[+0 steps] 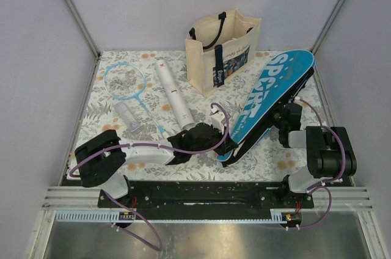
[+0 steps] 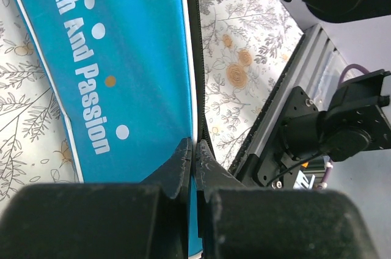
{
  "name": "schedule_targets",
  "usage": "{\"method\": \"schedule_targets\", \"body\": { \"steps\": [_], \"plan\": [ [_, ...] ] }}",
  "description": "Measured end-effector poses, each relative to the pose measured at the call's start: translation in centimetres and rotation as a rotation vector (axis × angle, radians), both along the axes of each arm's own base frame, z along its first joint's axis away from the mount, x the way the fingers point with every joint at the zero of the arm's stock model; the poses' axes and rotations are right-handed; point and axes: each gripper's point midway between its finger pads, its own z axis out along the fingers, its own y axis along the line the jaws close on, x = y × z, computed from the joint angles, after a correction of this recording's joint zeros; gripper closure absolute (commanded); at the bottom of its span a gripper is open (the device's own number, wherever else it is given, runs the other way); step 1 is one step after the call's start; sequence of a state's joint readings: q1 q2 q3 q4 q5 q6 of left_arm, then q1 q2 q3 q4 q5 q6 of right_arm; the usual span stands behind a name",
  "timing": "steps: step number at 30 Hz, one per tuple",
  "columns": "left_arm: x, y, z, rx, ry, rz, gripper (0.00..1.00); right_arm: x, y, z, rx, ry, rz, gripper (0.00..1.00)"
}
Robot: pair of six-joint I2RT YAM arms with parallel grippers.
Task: Pack up the badminton gear
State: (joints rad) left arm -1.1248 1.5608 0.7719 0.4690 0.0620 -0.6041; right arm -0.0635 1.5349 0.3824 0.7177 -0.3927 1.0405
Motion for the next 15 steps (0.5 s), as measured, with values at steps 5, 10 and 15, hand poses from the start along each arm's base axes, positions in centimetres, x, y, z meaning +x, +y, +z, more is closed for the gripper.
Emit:
{"method": "schedule_targets", "body": {
  "steps": [5, 10, 15],
  "plan": [
    [0.2, 0.0, -1.6, 0.037, 0.008, 0.026, 1.00, 1.3, 0.5, 0.0, -0.032, 0.014, -0.013, 0.53],
    [0.4, -0.1, -3.0, 0.086, 0.016, 0.056, 1.00, 0.6, -0.7, -0.8, -0.093, 0.119, -0.063, 0.40],
    [1.0, -0.2, -4.2, 0.120, 0.033, 0.095, 1.00, -2.1, -1.9, -0.6, -0.171, 0.205, -0.093, 0.36]
  ]
}}
